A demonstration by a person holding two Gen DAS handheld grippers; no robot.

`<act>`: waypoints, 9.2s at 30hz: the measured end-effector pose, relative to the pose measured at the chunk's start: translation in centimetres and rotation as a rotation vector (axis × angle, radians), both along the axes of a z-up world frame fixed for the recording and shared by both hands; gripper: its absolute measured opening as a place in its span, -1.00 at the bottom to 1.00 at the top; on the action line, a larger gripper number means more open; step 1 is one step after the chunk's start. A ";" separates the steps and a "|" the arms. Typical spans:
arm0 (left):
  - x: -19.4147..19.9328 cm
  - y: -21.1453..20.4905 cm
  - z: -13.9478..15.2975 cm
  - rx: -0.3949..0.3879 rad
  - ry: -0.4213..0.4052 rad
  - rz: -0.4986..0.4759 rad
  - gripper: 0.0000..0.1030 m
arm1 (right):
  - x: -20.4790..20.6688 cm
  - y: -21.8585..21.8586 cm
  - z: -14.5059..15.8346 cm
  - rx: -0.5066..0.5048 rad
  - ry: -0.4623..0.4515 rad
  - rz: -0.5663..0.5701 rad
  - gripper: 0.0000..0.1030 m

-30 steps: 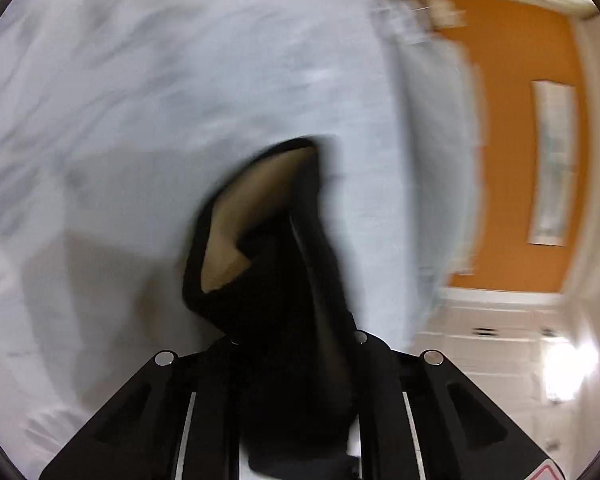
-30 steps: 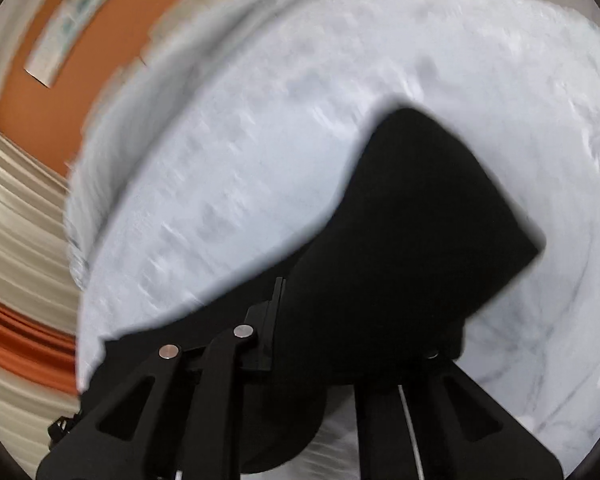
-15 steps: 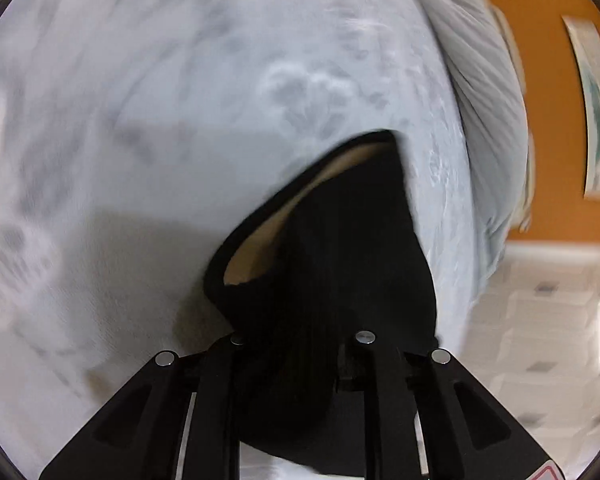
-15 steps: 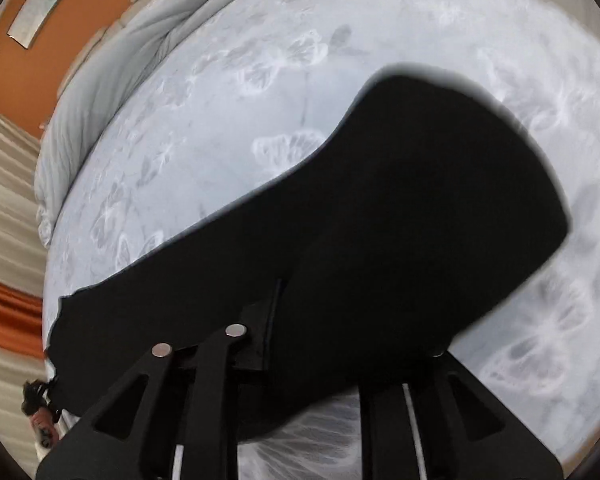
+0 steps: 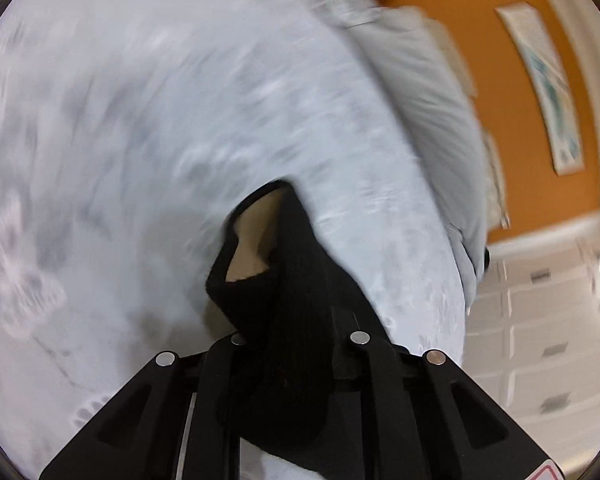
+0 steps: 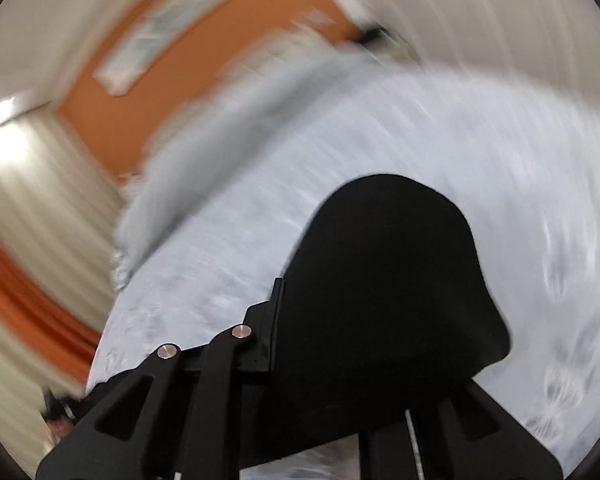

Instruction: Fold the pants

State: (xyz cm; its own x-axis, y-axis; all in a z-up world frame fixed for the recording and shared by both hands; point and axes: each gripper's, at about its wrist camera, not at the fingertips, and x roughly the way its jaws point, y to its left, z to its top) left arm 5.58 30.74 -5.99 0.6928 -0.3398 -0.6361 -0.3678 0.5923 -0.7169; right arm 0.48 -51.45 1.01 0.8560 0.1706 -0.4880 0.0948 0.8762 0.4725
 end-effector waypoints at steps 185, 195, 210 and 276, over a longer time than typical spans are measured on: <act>-8.7 -18.2 2.8 0.582 -0.114 -0.245 0.69 | 3.9 32.2 -4.7 -0.045 0.221 0.619 -0.70; -7.0 -25.4 1.4 0.867 -0.087 -0.311 0.69 | 2.4 28.7 -4.2 -0.062 0.217 0.557 -0.70; -5.8 -29.7 -1.1 0.950 -0.024 -0.403 0.69 | 0.7 24.2 -9.2 -0.127 0.408 0.410 -0.71; -4.7 -20.2 -4.9 0.237 0.149 -0.400 0.00 | 0.9 23.1 -10.5 -0.130 0.487 0.343 0.24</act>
State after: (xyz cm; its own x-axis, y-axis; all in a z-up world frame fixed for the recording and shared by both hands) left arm 0.86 10.57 -10.92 0.4331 -0.3946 -0.8104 -0.1661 0.8487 -0.5021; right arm 1.36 -28.39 -9.47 0.4355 0.3101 -0.8451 -0.0250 0.9426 0.3330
